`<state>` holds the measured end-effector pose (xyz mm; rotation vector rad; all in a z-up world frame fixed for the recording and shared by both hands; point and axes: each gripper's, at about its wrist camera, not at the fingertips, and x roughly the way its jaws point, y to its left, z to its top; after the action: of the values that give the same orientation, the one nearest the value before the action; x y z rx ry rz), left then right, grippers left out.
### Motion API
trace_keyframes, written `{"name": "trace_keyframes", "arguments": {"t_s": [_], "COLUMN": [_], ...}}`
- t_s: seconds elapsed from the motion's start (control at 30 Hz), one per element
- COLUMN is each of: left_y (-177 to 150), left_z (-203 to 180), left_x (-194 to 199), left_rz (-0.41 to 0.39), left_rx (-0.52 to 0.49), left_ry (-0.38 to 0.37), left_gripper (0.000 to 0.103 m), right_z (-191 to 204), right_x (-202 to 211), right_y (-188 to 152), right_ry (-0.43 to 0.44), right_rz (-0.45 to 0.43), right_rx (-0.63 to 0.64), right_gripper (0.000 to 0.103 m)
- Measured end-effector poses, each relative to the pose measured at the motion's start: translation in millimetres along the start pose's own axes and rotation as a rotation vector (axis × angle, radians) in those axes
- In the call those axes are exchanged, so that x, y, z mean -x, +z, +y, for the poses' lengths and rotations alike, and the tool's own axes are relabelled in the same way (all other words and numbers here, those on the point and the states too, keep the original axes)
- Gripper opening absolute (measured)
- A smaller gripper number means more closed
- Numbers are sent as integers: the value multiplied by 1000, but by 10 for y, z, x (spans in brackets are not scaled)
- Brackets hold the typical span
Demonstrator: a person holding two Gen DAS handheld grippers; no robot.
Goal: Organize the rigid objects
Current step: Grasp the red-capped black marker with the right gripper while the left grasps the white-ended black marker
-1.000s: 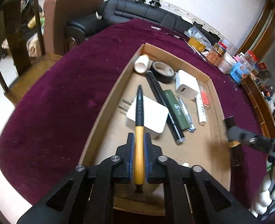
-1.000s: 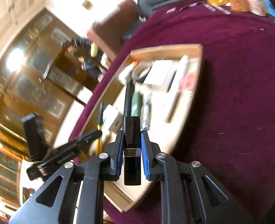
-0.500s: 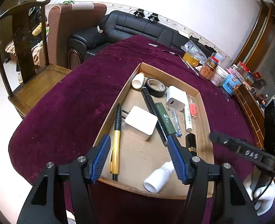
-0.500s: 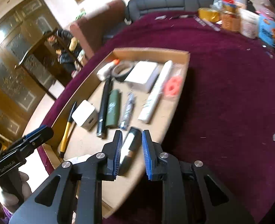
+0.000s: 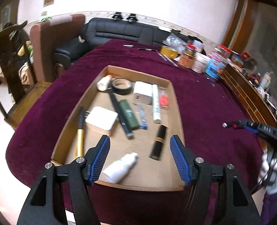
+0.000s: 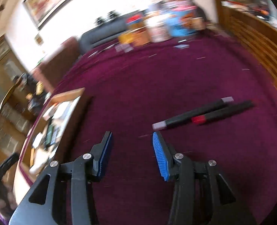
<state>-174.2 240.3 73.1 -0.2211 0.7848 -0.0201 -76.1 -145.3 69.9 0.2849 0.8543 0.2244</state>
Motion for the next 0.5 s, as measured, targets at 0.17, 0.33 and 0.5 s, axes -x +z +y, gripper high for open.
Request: {"name": "trace_keyframes", "arguments": {"t_s": [0.17, 0.33, 0.5], "left_y": [-20, -55, -91], "left_z": [-249, -468, -597], "left_x": [44, 35, 102], "left_rz": [2, 22, 19], "left_rx": [-44, -81, -113], "left_ry": [-40, -55, -51], "left_gripper": [60, 60, 60], "right_z": [-655, -965, -1033], "right_x": [111, -167, -626], "right_y": [261, 388, 481], "right_ry": [-172, -150, -210], "right_rz": [-24, 46, 151], "right_rx": [-71, -165, -188], "right_gripper": [43, 43, 43]}}
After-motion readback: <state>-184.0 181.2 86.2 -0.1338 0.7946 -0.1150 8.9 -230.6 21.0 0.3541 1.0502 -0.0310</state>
